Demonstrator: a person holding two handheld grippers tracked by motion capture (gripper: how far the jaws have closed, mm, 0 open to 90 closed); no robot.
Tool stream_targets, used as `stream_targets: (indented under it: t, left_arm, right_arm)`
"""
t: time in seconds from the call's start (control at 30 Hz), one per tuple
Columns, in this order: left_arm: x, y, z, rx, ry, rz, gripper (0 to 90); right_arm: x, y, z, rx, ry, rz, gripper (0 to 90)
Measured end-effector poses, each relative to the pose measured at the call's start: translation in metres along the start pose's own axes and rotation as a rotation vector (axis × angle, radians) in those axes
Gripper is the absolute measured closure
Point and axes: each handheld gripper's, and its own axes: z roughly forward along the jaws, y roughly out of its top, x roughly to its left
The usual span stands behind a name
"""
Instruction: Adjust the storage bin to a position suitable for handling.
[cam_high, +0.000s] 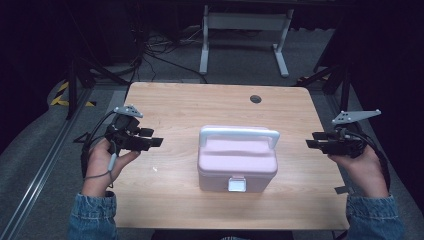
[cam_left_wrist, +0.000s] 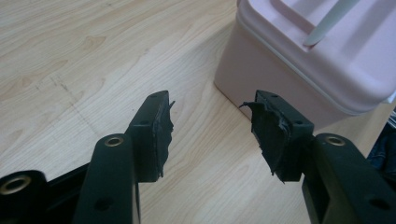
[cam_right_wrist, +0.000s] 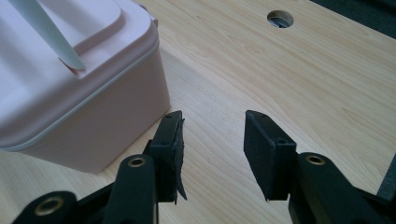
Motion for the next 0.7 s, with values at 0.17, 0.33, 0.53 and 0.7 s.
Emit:
stream_targets:
  t: [0.17,0.33,0.53,0.7]
  left_arm:
    - [-0.002,0.001,0.001,-0.002,0.010,-0.009,46.8]
    - [-0.004,0.004,-0.002,-0.019,0.017,0.000,47.7]
    - [-0.012,0.011,-0.004,-0.047,0.003,0.016,49.3]
    - [-0.017,0.019,0.000,-0.074,-0.018,0.020,47.1]
  right_arm:
    - [-0.001,0.000,-0.001,-0.016,0.028,0.011,56.2]
    - [0.000,0.002,0.001,-0.014,0.046,0.011,56.0]
    - [-0.001,0.001,0.003,-0.009,0.074,0.024,55.6]
    - [-0.001,0.000,0.005,0.002,0.089,0.017,54.7]
